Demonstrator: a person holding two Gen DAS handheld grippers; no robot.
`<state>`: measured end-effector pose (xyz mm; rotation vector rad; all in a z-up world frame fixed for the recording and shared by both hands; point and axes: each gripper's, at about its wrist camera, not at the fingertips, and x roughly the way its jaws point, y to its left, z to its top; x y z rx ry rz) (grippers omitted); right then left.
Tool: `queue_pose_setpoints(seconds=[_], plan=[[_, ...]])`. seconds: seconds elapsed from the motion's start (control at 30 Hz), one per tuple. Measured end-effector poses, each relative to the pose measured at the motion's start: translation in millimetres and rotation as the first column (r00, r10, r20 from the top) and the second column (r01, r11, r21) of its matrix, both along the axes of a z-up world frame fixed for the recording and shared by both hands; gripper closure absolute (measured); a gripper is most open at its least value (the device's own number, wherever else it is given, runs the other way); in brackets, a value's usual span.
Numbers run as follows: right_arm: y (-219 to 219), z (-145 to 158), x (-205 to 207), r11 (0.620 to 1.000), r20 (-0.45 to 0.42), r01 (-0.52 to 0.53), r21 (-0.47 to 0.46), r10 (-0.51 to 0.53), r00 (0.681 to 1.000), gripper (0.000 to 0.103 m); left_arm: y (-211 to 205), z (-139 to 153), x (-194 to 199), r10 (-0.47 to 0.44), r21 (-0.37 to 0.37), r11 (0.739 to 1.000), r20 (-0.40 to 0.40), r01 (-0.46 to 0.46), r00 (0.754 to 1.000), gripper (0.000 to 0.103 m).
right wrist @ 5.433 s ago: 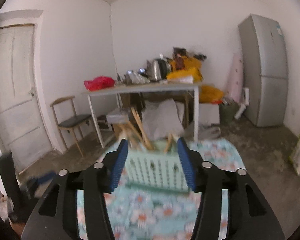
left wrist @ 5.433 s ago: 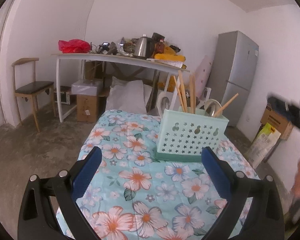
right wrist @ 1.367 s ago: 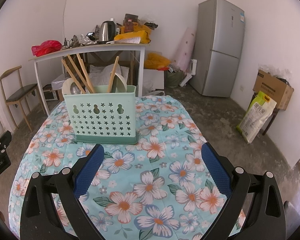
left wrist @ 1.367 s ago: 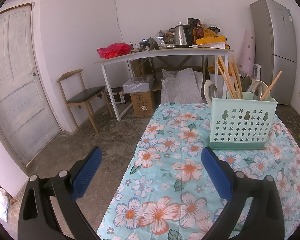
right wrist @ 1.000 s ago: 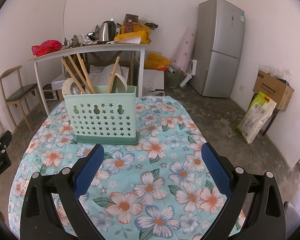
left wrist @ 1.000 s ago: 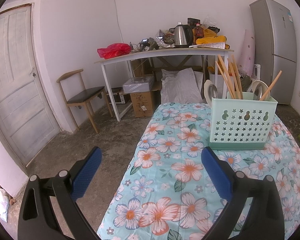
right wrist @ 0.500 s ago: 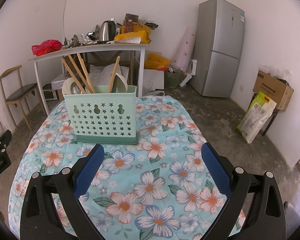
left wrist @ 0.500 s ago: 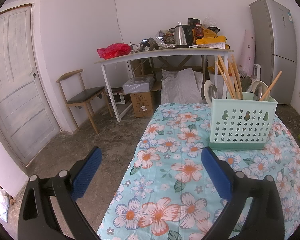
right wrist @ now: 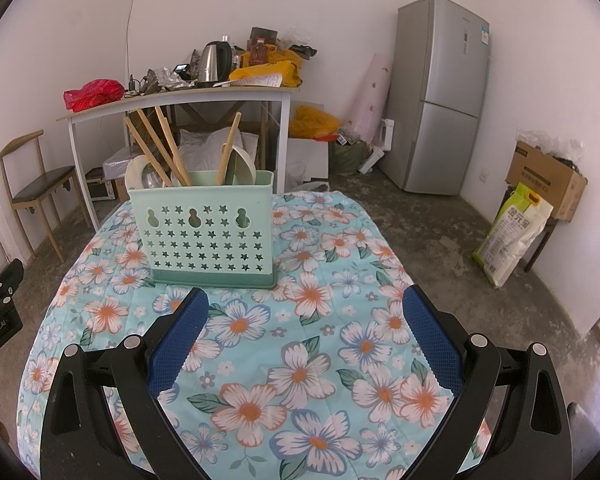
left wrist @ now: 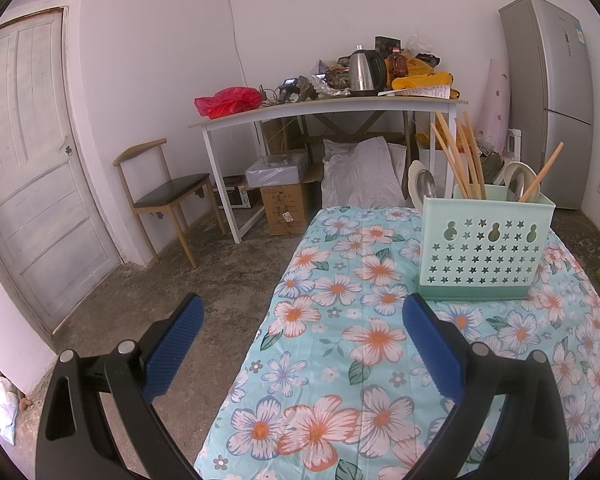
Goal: Organize utensils
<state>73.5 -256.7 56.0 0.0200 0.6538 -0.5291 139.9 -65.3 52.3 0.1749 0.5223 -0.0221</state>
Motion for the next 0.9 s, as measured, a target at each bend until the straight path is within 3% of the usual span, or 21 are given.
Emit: queue_pose_setpoints(seconds=[0.9], plan=[[0.9,-0.6,1.1,1.0,-0.001,0.0,0.001,0.0,1.0,0.009,0.2,0.1,0.4,0.0,-0.001,1.0,-0.001,0.0,1.0,0.006]])
